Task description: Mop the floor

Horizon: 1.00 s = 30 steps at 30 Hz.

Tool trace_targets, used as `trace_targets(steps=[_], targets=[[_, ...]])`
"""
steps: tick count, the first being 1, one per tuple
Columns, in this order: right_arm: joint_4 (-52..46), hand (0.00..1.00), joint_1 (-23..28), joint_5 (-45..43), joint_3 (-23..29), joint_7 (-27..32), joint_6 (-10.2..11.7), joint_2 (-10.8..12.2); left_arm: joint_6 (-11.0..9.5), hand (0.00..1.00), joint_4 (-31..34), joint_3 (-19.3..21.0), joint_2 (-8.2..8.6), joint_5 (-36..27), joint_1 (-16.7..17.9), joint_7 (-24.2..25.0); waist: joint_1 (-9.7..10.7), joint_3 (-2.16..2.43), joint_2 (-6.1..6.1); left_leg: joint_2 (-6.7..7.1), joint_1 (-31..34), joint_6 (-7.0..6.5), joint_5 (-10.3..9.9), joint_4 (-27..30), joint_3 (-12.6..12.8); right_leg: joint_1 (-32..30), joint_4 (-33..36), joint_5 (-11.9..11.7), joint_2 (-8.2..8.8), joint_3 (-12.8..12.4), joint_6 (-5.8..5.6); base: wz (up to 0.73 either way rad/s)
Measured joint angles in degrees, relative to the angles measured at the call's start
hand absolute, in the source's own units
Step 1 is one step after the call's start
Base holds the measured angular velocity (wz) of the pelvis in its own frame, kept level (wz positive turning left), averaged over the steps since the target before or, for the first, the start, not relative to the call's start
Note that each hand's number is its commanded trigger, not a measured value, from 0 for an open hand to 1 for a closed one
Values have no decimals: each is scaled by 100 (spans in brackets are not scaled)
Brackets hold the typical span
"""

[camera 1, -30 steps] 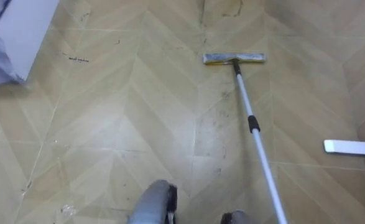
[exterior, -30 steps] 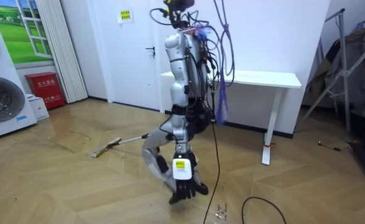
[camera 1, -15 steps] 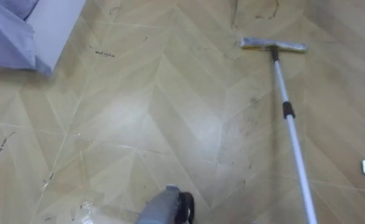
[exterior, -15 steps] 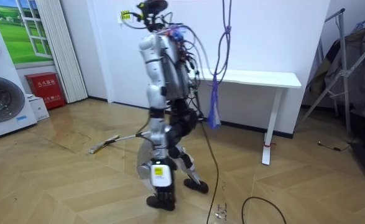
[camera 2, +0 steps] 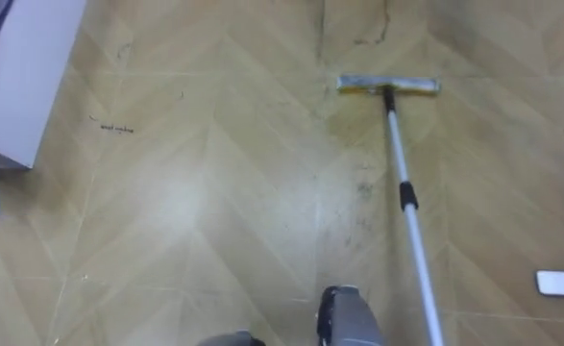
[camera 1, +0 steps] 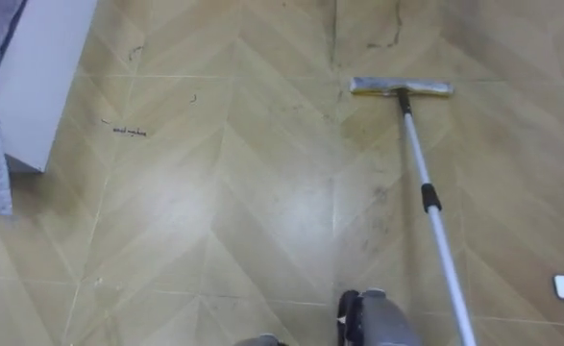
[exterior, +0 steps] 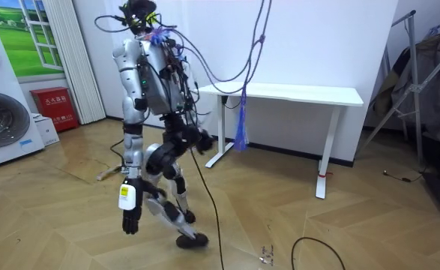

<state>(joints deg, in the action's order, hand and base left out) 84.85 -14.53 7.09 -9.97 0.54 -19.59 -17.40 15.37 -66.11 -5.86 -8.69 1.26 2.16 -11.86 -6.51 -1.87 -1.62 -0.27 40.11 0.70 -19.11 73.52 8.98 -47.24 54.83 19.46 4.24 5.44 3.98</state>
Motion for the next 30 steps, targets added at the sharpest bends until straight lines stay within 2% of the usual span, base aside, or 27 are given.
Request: trace_targets(steps=[1, 2, 3, 4, 5, 6, 7, 8, 9, 10, 11, 12, 13, 14, 15, 16, 17, 19, 20, 21, 22, 24, 25, 26, 27, 28, 30], targets=[[-46, 100, -351, -36, -5, 17, 99, -52, 4, 0, 48, -7, 1, -92, 1, -59, -172, -24, 181, -115, 464, -15, 1174, 740, 15, 38, 183, 212, -8, -27, 96, -39], [-155, 100, -651, 1, 3, -9, 210, -103, -16, 0, 56, -7, 0, -199, -15, -79, -319, -2, 254, -143, 929, -77, 1824, 1195, -56, 66, 285, 369, -33, -68, 136, -32], [-209, 100, -766, 29, 4, -30, 293, -129, -54, 0, 75, -7, -1, -230, -27, -80, -346, -17, 275, -192, 1174, -90, 1799, 1394, -103, 93, 317, 443, -51, -55, 152, -21], [-253, 100, -1027, 101, -5, -92, 478, -135, -89, 0, 111, -6, -3, -233, -28, -79, -457, -26, 273, -349, 1591, -149, 1647, 1608, -139, 210, 321, 534, -125, -70, 90, -10], [-261, 100, -1161, 223, -4, -167, 610, -121, -93, 0, 132, -1, 3, -224, -3, -67, -535, -62, 326, -432, 1731, -172, 1369, 1253, -139, 439, 254, 668, -131, -75, 35, 0], [-262, 100, -1163, 302, -4, -207, 645, -117, -93, 0, 140, 0, 9, -216, 26, -38, -557, -63, 328, -439, 1705, -184, 1236, 834, -144, 593, 190, 740, -129, -75, -7, 24], [-261, 100, -1088, 487, -73, -237, 631, -113, -112, 0, 205, -3, 11, -215, 82, 29, -592, -75, 348, -426, 1479, -176, 1012, -387, -147, 924, 22, 880, -116, -71, -97, 35], [-259, 100, -949, 643, -139, -261, 619, -116, -150, 0, 226, 6, 11, -131, 144, 105, -594, -59, 295, -395, 1166, -201, 840, -1739, -146, 1230, -180, 1005, -101, -56, -188, 35], [-258, 100, -829, 726, -142, -264, 622, -119, -155, 0, 207, 11, 9, -67, 149, 155, -584, -50, 298, -362, 1040, -278, 712, -2142, -118, 1356, -282, 1057, -45, -28, -236, 57], [-252, 100, -516, 842, -126, -262, 621, -156, -156, 0, 202, 58, 14, 94, 116, 254, -457, 9, 263, -207, 891, -534, 522, -2617, -85, 1588, -495, 1145, 106, 91, -363, 97], [-183, 100, -166, 859, -118, -234, 622, -201, -151, 0, 178, 74, 40, 229, 56, 298, -312, 21, 197, -33, 746, -785, 384, -2656, -40, 1750, -473, 1200, 206, 29, -456, 104], [-72, 100, -4, 859, -116, -201, 624, -212, -148, 0, 163, 100, 54, 325, 4, 307, -292, 21, 181, 51, 640, -896, 304, -2661, 29, 1755, -337, 1168, 293, -21, -504, 79], [227, 100, 291, 816, -118, -150, 616, -214, -149, 0, 146, 152, 77, 469, -39, 308, -278, 35, 164, 185, 376, -1014, 113, -2662, 180, 1760, 70, 989, 456, -139, -628, 26], [281, 100, 659, 771, -126, -52, 582, -255, -180, 0, 192, 172, 111, 552, -31, 298, -253, 107, 41, 271, 181, -1080, -75, -2648, 200, 1654, 531, 588, 510, -238, -667, 12], [279, 100, 837, 771, -154, -4, 586, -279, -203, 0, 212, 169, 129, 548, -33, 289, -215, 136, -41, 309, 80, -1112, -145, -2658, 196, 1601, 742, 322, 515, -253, -654, -5], [265, 100, 1144, 775, -257, 98, 588, -288, -262, 0, 210, 155, 139, 496, -33, 260, -145, 184, -194, 363, -113, -1155, -242, -2713, 153, 1455, 1090, -141, 509, -360, -651, -18], [192, 100, 1371, 771, -258, 154, 589, -263, -319, 0, 213, 159, 131, 501, -39, 202, -74, 202, -286, 477, -276, -1130, -311, -2835, -76, 1191, 1391, -249, 445, -458, -630, -24], [32, 100, 1591, 773, -252, 202, 592, -193, -372, 0, 208, 150, 138, 507, -41, 96, 107, 182, -399, 589, -439, -1117, -318, -3000, -381, 707, 1588, -176, 331, -437, -617, -20], [-64, 100, 1701, 776, -223, 234, 592, -113, -382, 0, 220, 128, 141, 508, -42, 75, 216, 196, -494, 609, -520, -1102, -326, -3094, -497, 438, 1403, -145, 246, -395, -604, -10], [-75, 100, 1730, 776, -215, 264, 591, -44, -382, 0, 235, 127, 141, 510, -43, 75, 270, 194, -501, 610, -570, -1095, -330, -3144, -501, 336, 1213, -136, 228, -380, -615, -12], [-75, 100, 1756, 794, -212, 311, 582, 100, -380, 0, 239, 124, 141, 508, -42, 75, 308, 178, -483, 610, -684, -1065, -345, -3247, -501, 204, 630, -127, 167, -407, -622, -22], [-75, 100, 1740, 811, -139, 360, 557, 299, -361, 0, 235, 125, 139, 510, -6, 71, 302, 131, -365, 627, -902, -985, -400, -3404, -500, 160, -473, -198, 137, -365, -533, -26], [-77, 100, 1693, 807, -74, 338, 425, 378, -303, 0, 237, 141, 142, 517, 43, 68, 289, 151, -324, 637, -1009, -919, -482, -3408, -541, 179, -1011, -334, 69, -327, -439, -13], [-78, 100, 1644, 798, 4, 310, 290, 398, -257, 0, 234, 143, 148, 516, 114, 70, 286, 126, -267, 630, -1114, -864, -682, -3324, -640, 237, -1251, -470, 52, -222, -342, 0], [-79, 100, 1606, 795, 9, 298, 240, 388, -229, 0, 224, 140, 156, 512, 144, 67, 281, 121, -250, 607, -1131, -823, -756, -3212, -648, 282, -1194, -515, 63, -157, -322, 3], [-81, 100, 1476, 703, 62, 305, 153, 357, -150, 0, 221, 143, 147, 481, 203, 66, 218, 109, -230, 528, -1131, -672, -887, -2897, -630, 362, -1006, -411, 82, -51, -250, -4], [20, 100, 1079, 633, 110, 302, 59, 266, 3, 0, 192, 146, 92, 250, 164, 10, 134, 63, -152, 340, -805, -409, -766, -1808, -462, 385, -604, -107, 16, -35, -127, -9]])
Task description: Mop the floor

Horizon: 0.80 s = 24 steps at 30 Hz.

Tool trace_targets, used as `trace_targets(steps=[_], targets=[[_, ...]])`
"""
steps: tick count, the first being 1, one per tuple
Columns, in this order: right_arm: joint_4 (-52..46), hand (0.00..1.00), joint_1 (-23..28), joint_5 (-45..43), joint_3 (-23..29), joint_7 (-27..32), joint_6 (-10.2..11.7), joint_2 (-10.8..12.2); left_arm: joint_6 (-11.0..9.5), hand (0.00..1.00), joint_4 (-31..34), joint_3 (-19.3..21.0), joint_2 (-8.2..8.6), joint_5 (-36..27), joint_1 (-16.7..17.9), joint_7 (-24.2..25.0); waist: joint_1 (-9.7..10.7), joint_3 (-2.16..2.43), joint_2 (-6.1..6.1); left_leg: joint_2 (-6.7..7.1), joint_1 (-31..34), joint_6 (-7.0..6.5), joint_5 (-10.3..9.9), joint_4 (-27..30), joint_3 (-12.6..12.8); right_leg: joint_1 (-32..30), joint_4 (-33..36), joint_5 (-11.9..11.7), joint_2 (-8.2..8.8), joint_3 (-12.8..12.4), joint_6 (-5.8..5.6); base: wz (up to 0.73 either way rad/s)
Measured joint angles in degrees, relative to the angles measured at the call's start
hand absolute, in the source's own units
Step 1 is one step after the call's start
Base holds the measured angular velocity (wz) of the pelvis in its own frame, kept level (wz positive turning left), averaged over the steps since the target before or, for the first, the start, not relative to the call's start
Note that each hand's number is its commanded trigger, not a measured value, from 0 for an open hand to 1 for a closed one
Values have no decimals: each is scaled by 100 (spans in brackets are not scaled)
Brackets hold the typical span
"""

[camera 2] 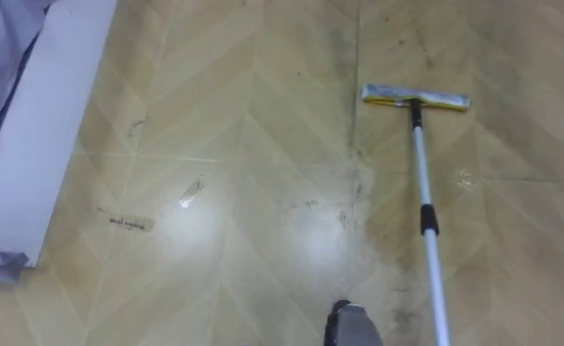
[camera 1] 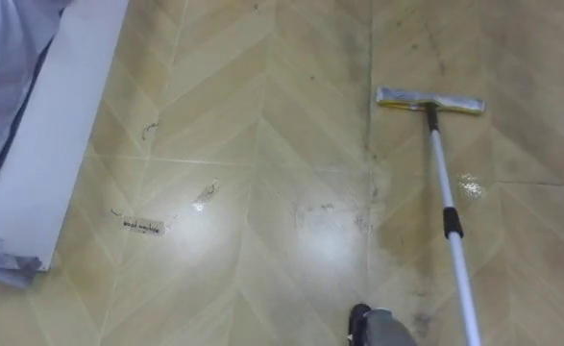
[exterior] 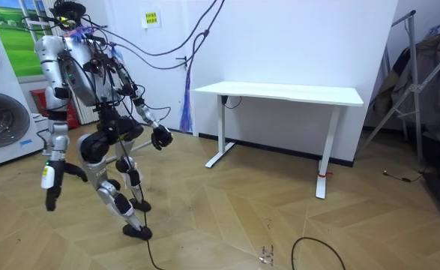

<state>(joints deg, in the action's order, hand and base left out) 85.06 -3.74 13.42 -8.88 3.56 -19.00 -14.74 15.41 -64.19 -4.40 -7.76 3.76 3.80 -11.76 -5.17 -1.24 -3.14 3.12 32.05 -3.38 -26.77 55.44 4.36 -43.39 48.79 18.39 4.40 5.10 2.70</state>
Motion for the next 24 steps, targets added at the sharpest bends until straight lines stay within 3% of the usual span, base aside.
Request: trace_targets(steps=[1, 2, 3, 4, 6, 7, 8, 9, 10, 11, 12, 13, 14, 15, 16, 17, 18, 19, 20, 22, 24], targets=[[54, 100, -373, -13, 5, 1, -72, -106, 49, 0, 16, -32, -43, -203, 16, -62, -52, -29, 76, -187, 445, 265, 436, 990, 89, -6, 290, 196, -77, -26, 65, -20], [22, 100, -748, 24, -20, 0, -71, -219, 52, 0, 66, -101, -102, -542, 44, -131, -172, -17, 233, -283, 911, 395, 1186, 1826, 119, -73, 552, 396, -105, -72, 120, -27], [-26, 100, -937, 35, -77, -9, -61, -272, 51, 0, 136, -150, -134, -676, 62, -154, -225, -23, 301, -294, 1127, 419, 1607, 2146, 120, -89, 653, 467, -126, -112, 149, -23], [-108, 100, -1303, 84, -131, -31, 27, -363, 36, 0, 253, -283, -176, -830, 80, -165, -284, -50, 405, -322, 1559, 456, 2326, 2670, 86, -97, 769, 580, -216, -160, 192, -4], [-234, 100, -1666, 321, -121, -149, 213, -483, -12, 0, 406, -339, -190, -862, 77, -159, -374, -59, 462, -382, 2149, 392, 2245, 2978, 40, -90, 903, 735, -268, -170, 235, -4], [-283, 100, -1811, 489, -121, -253, 373, -497, -46, 0, 452, -332, -184, -853, 97, -134, -534, -54, 515, -444, 2380, 340, 2017, 2682, 44, 7, 886, 795, -299, -173, 240, -13], [-301, 100, -1821, 646, -122, -332, 484, -467, -54, 0, 455, -307, -182, -845, 150, -102, -617, -49, 539, -448, 2323, 328, 1786, 1821, 59, 212, 798, 848, -303, -171, 174, -8], [-301, 100, -1806, 698, -130, -367, 494, -447, -57, 0, 449, -304, -182, -808, 196, -90, -619, -49, 531, -443, 2204, 329, 1721, 1264, 51, 342, 736, 900, -303, -169, 135, 4], [-301, 100, -1671, 834, -179, -422, 520, -428, -53, 0, 455, -273, -182, -731, 263, -8, -619, -23, 470, -448, 1889, 304, 1695, 86, 35, 606, 577, 999, -305, -147, 76, 9], [-333, 100, -1427, 1011, -239, -477, 522, -430, -36, 0, 442, -226, -185, -597, 338, 88, -593, -10, 429, -431, 1622, 127, 1513, -681, 78, 850, 414, 1115, -252, -135, 32, 18], [-332, 100, -1277, 1070, -245, -506, 522, -453, -19, 0, 436, -218, -182, -560, 338, 134, -533, 5, 385, -397, 1553, -30, 1387, -826, 115, 958, 329, 1158, -192, -85, -22, 50], [-282, 100, -942, 1088, -241, -555, 520, -526, 15, 0, 426, -211, -157, -433, 267, 231, -385, 51, 295, -280, 1440, -189, 1280, -901, 175, 1145, 174, 1210, -40, 17, -216, 75], [-106, 100, -643, 1041, -275, -548, 510, -557, 12, 0, 336, -146, -111, -256, 158, 254, -292, 64, 240, -128, 1301, -336, 1157, -972, 257, 1242, 236, 1222, 102, -69, -242, 67], [-17, 100, -503, 979, -327, -545, 493, -555, 24, 0, 303, -87, -90, -162, 94, 247, -290, 57, 221, -93, 1219, -391, 1080, -978, 318, 1219, 364, 1183, 163, -98, -300, 21], [118, 100, -266, 844, -399, -522, 395, -536, -15, 0, 274, 36, -58, -163, 27, 214, -296, 66, 179, -23, 1083, -483, 927, -943, 403, 1094, 742, 990, 262, -199, -446, -20], [143, 100, 31, 839, -471, -477, 389, -511, -88, 0, 285, 149, -23, -188, 11, 185, -281, 109, 109, 11, 965, -540, 761, -924, 462, 959, 1126, 688, 255, -311, -508, -29], [143, 100, 164, 840, -503, -461, 390, -496, -121, 0, 294, 178, -6, -187, 10, 168, -267, 129, 70, 49, 894, -567, 707, -942, 453, 888, 1309, 513, 258, -368, -522, -25], [143, 100, 359, 842, -512, -418, 390, -442, -171, 0, 315, 186, 16, -187, -3, 114, -144, 125, -3, 103, 752, -606, 601, -992, 418, 723, 1684, 137, 252, -475, -508, -15], [122, 100, 505, 851, -512, -351, 390, -358, -219, 0, 330, 167, 21, -189, -16, 94, -60, 105, -112, 200, 665, -610, 527, -996, 213, 556, 1850, 85, 238, -507, -502, -14], [63, 100, 576, 854, -492, -269, 390, -208, -272, 0, 353, 102, 37, -186, -37, 67, 76, 83, -201, 269, 590, -599, 480, -1072, -11, 137, 1814, 186, 136, -513, -491, -24], [29, 100, 578, 853, -474, -192, 390, -86, -277, 0, 354, 93, 115, -180, -56, 63, 173, 87, -285, 304, 491, -595, 481, -1226, -184, -168, 1156, 226, 9, -512, -481, -26]])
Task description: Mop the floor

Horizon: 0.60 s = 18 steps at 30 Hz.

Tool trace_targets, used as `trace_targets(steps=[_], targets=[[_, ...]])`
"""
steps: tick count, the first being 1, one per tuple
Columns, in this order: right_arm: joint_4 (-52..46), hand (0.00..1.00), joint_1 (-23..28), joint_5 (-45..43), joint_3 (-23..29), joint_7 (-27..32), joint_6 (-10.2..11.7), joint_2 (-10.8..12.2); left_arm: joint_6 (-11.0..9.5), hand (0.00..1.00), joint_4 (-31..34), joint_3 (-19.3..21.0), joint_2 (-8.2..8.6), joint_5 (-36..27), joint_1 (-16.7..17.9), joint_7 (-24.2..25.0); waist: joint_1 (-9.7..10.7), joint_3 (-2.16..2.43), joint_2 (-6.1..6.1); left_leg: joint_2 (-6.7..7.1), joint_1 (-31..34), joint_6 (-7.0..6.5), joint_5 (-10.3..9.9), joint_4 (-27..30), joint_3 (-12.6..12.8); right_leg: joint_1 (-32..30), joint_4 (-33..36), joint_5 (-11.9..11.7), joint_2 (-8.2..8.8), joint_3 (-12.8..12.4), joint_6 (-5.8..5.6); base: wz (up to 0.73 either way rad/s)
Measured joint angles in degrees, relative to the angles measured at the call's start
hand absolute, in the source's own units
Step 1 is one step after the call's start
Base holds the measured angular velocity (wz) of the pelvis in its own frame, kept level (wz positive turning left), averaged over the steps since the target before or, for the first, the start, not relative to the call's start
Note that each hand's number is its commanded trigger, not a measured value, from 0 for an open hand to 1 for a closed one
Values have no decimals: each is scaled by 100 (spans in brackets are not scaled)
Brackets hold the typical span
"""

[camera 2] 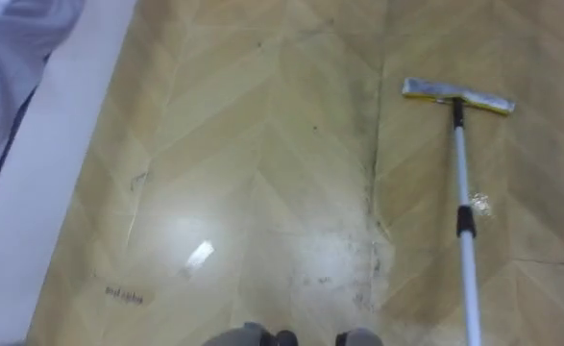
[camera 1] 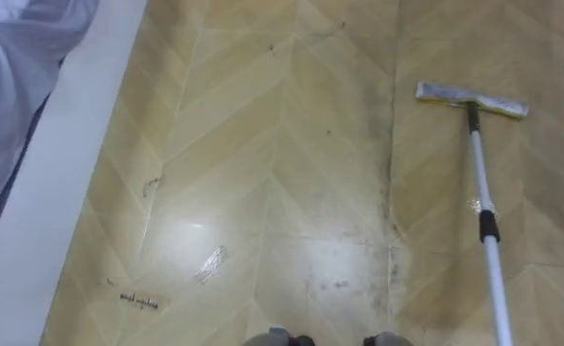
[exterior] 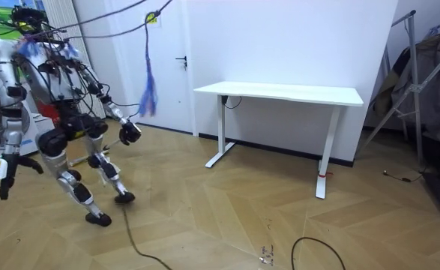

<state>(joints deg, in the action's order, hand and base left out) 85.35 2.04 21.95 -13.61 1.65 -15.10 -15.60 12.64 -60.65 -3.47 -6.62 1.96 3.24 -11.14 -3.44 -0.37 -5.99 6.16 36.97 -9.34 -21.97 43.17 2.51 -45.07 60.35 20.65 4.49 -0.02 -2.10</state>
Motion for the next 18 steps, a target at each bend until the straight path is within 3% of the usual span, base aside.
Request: trace_targets(steps=[2, 4, 6, 7, 8, 9, 10, 11, 12, 13, 14, 15, 16, 17, 18], targets=[[-40, 100, -46, -10, 31, 81, -93, 121, 17, 0, -27, -14, 28, -1, 64, 1, -15, -38, 56, 80, -298, 75, -44, -205, -146, -46, -1329, -124, -97, 13, 103, -24], [-73, 100, -162, -173, 168, 87, -214, 110, 84, 0, -35, -12, 21, -3, 155, -1, -16, -61, 93, 90, -478, 136, -174, -237, -220, 14, -1839, -431, -138, 154, 249, 8], [-96, 100, -317, -216, 272, 109, -381, 54, 213, 0, -111, -8, -16, -9, 171, -13, -87, -57, 136, 68, -533, 285, -307, -21, -295, 162, -1753, -485, -93, 306, 340, 17], [-34, 100, -581, -221, 324, 108, -472, -21, 269, 0, -130, -7, -74, -58, 170, -45, -190, -92, 238, 64, -513, 395, -365, 296, -256, 174, -1509, -428, -21, 372, 438, 11], [16, 100, -900, -229, 320, 107, -543, -161, 323, 0, -125, -12, -122, -264, 157, -112, -198, -130, 328, 26, -327, 447, -361, 861, -224, 171, -1221, -206, 11, 440, 500, 17], [19, 100, -1063, -238, 332, 109, -555, -239, 339, 0, -97, -12, -147, -338, 148, -141, -212, -129, 353, -36, -204, 539, -308, 1211, -139, 161, -1076, -88, 20, 476, 526, 23], [16, 100, -1419, -250, 331, 108, -545, -393, 336, 0, -54, -71, -228, -548, 151, -220, -330, -119, 455, -232, 153, 858, -81, 2009, 44, 104, -789, 130, -40, 483, 569, 4], [4, 100, -1808, -248, 273, 87, -474, -521, 316, 0, -20, -206, -334, -815, 154, -275, -444, -107, 559, -373, 528, 1030, 347, 2793, 77, 91, -534, 326, -81, 525, 654, -3], [-12, 100, -1957, -250, 219, 69, -402, -554, 317, 0, 3, -251, -385, -902, 161, -301, -483, -99, 618, -399, 681, 1045, 615, 3086, 76, 101, -428, 414, -97, 522, 680, 0], [-165, 100, -2212, -230, 183, 55, -209, -600, 301, 0, 115, -257, -457, -916, 251, -359, -541, -89, 755, -471, 979, 1050, 1257, 3625, 67, 168, -286, 573, -174, 505, 714, 8], [-294, 100, -2384, -168, 122, -11, -81, -648, 284, 0, 208, -341, -503, -915, 327, -372, -632, -120, 885, -502, 1204, 1082, 1643, 3946, 62, 266, -222, 677, -219, 501, 714, 3], [-312, 100, -2490, -138, 111, -54, -12, -673, 276, 0, 232, -368, -507, -915, 372, -366, -713, -135, 928, -556, 1311, 1044, 1606, 4027, 66, 322, -219, 711, -246, 515, 748, -10], [-307, 100, -2655, -24, 112, -128, 33, -705, 279, 0, 352, -372, -482, -905, 474, -318, -839, -155, 974, -652, 1510, 904, 1379, 3899, 54, 446, -242, 790, -262, 581, 795, -4], [-302, 100, -2669, 83, 114, -197, -5, -706, 290, 0, 390, -369, -451, -863, 544, -236, -870, -161, 974, -676, 1576, 884, 1076, 3278, 46, 633, -297, 897, -262, 604, 756, 7], [-299, 100, -2610, 127, 114, -218, -14, -705, 294, 0, 396, -368, -440, -850, 576, -176, -878, -161, 947, -680, 1534, 906, 963, 2783, 45, 748, -344, 942, -262, 610, 721, 26]])
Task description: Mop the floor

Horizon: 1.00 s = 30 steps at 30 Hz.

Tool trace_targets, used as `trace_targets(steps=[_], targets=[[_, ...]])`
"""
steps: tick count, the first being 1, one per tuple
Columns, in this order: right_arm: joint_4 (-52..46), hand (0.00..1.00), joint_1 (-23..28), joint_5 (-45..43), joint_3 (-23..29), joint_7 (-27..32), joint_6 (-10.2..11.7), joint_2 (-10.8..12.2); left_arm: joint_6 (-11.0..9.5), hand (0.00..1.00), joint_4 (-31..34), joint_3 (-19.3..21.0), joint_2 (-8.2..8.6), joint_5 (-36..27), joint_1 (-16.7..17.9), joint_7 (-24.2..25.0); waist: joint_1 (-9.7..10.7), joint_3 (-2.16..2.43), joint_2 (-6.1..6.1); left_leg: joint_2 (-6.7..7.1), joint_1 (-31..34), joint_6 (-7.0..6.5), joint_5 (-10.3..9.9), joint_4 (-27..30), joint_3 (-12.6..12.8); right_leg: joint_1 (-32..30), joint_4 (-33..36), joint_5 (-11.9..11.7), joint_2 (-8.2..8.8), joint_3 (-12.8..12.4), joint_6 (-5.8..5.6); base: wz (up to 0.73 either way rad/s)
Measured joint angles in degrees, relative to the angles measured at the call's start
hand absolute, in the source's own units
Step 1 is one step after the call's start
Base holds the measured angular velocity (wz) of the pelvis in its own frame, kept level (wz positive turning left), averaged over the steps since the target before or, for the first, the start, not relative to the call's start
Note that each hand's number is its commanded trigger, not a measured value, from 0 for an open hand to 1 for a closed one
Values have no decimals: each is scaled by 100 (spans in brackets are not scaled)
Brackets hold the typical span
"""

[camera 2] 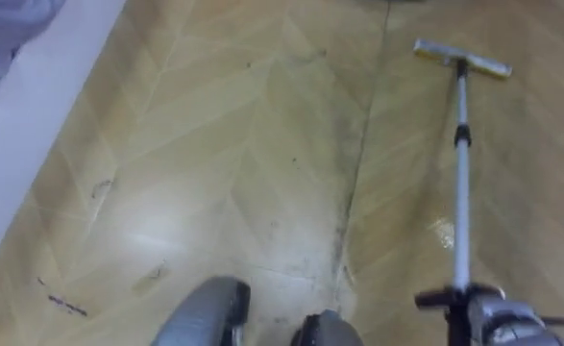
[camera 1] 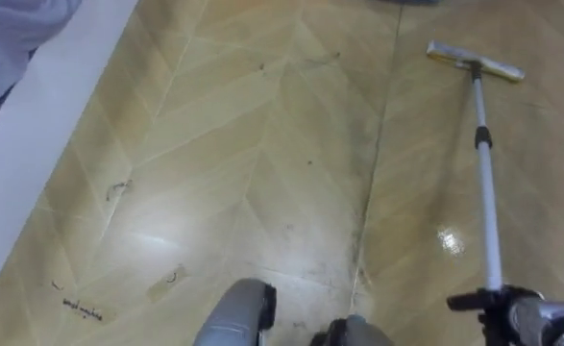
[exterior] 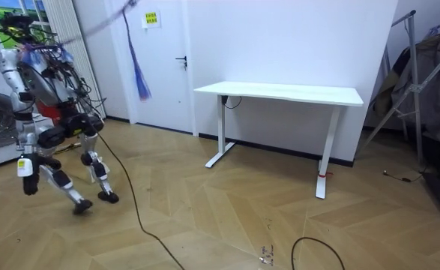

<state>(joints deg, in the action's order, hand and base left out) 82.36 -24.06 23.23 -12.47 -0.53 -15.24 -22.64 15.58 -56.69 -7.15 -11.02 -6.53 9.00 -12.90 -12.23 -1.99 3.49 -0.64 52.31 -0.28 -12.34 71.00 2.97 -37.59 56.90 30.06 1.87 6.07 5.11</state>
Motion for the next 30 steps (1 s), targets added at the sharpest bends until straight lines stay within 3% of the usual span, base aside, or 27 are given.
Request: trace_targets(steps=[1, 2, 3, 5, 6, 8, 9, 11, 12, 14, 15, 16, 17, 18, 19, 20, 22, 24, 25, 26, 27, 29, 30], targets=[[-10, 100, 189, 104, -9, -28, 13, 14, -5, 0, 0, 8, 7, 2, 58, 92, -15, 13, -44, 5, -167, -11, -208, -1043, 5, 229, -129, 101, 12, -2, -76, 27], [-9, 100, 412, 185, -23, -85, 35, 26, -5, 0, -1, 15, 8, 9, 68, 141, 2, 33, -144, 42, -328, -101, -354, -1724, 20, 410, -299, 157, 49, 15, -170, 29], [-2, 100, 529, 200, -26, -95, 38, 25, -5, 0, 4, 18, 13, 27, 45, 184, 33, 84, -150, 56, -380, -238, -427, -1929, 90, 470, -382, 169, 91, 44, -217, 49], [156, 100, 990, 256, -29, -75, 81, 18, -16, 0, -34, 20, 49, 221, -180, 314, 178, 99, -327, 174, -583, -667, -546, -2117, 364, 591, -452, 210, 259, -44, -372, 53], [236, 100, 1106, 268, -34, -76, 84, 30, -27, 0, -49, 23, 53, 229, -213, 329, 194, 105, -347, 226, -663, -740, -606, -2147, 441, 580, -356, 199, 331, -91, -407, 16], [372, 100, 1665, 238, -215, -12, 78, 31, -127, 0, -62, 36, 142, 432, -278, 337, 261, 143, -498, 369, -933, -875, -885, -2153, 592, 471, 240, -79, 483, -238, -742, -12], [371, 100, 1830, 218, -232, 27, 78, 49, -140, 0, -60, 46, 158, 460, -286, 336, 270, 164, -538, 404, -982, -890, -948, -2147, 608, 417, 406, -180, 509, -298, -778, -14], [337, 100, 2346, 117, -255, 211, 78, 195, -187, 0, -57, 139, 195, 463, -301, 338, 440, 201, -687, 455, -1102, -959, -1152, -2141, 563, 45, 1101, -812, 474, -474, -760, -2], [277, 100, 2436, 110, -254, 257, 78, 242, -191, 0, -56, 138, 195, 473, -305, 336, 491, 232, -784, 453, -1118, -956, -1186, -2143, 511, -68, 1172, -874, 445, -498, -748, -5], [192, 100, 2524, 105, -242, 408, 79, 467, -194, 0, -55, 135, 235, 495, -306, 313, 682, 151, -852, 449, -1271, -938, -1219, -2272, 375, -604, 1002, -815, 261, -645, -784, -21], [193, 100, 2541, 105, -243, 458, 79, 525, -193, 0, -59, 134, 263, 497, -302, 312, 710, 146, -862, 443, -1340, -924, -1226, -2327, 346, -689, 810, -812, 217, -656, -790, -16], [191, 100, 2563, 105, -240, 529, 77, 646, -189, 0, -70, 122, 298, 497, -294, 313, 755, 133, -844, 443, -1515, -891, -1243, -2472, 314, -780, 249, -824, 195, -631, -772, 0], [189, 100, 2563, 91, -205, 556, 59, 742, -182, 0, -78, 124, 329, 495, -282, 308, 770, 136, -816, 443, -1687, -840, -1269, -2594, 277, -819, -399, -904, 197, -586, -684, 4], [189, 100, 2562, 74, -184, 561, 46, 776, -178, 0, -81, 133, 344, 499, -279, 303, 770, 134, -802, 445, -1761, -811, -1287, -2629, 257, -819, -685, -974, 200, -551, -638, 13], [189, 100, 2540, 49, -105, 568, 3, 831, -165, 0, -93, 132, 354, 499, -265, 288, 768, 113, -756, 445, -1938, -760, -1353, -2672, 221, -742, -1229, -1187, 204, -420, -557, 18], [188, 100, 2489, -46, 39, 573, -86, 840, -128, 0, -139, 134, 365, 491, -230, 261, 746, 95, -707, 419, -2103, -671, -1438, -2685, 124, -613, -1327, -1355, 186, -345, -488, 14], [142, 100, 2215, -125, 134, 592, -300, 778, -32, 0, -141, 138, 360, 475, -178, 206, 672, 95, -649, 399, -2334, -557, -1505, -2740, 57, -386, -1317, -1415, 145, -256, -393, 3], [179, 100, 1775, -128, 145, 596, -461, 634, 47, 0, -202, 145, 359, 327, -206, 168, 633, 101, -625, 350, -2407, -479, -1545, -2588, -27, -271, -1202, -1384, 155, -191, -328, 7], [226, 100, 1424, -126, 147, 593, -498, 520, 65, 0, -283, 139, 355, 203, -296, 131, 580, 71, -572, 306, -2379, -463, -1546, -2336, -33, -221, -1079, -1257, 152, -139, -269, 16], [273, 100, 1011, -123, 155, 575, -485, 419, 52, 0, -267, 145, 332, 158, -351, 100, 560, 31, -490, 297, -2324, -442, -1540, -2107, -34, -217, -896, -1105, 183, -130, -222, 22], [261, 100, 813, -123, 155, 570, -453, 367, 35, 0, -267, 144, 326, 167, -377, 89, 537, 25, -467, 268, -2271, -427, -1540, -1985, -30, -219, -828, -1044, 180, -107, -199, 21], [135, 100, 277, 50, 148, 536, -141, 235, 11, 0, -234, 128, 262, 168, -400, 59, 411, 32, -378, 119, -2136, -301, -1525, -1611, 10, -219, -703, -916, 81, -24, -74, 6], [90, 100, 171, 130, 152, 524, -103, 220, 11, 0, -232, 128, 231, 172, -398, 58, 372, 41, -351, 106, -2094, -237, -1510, -1539, -1, -212, -706, -900, 54, 5, -48, 8]])
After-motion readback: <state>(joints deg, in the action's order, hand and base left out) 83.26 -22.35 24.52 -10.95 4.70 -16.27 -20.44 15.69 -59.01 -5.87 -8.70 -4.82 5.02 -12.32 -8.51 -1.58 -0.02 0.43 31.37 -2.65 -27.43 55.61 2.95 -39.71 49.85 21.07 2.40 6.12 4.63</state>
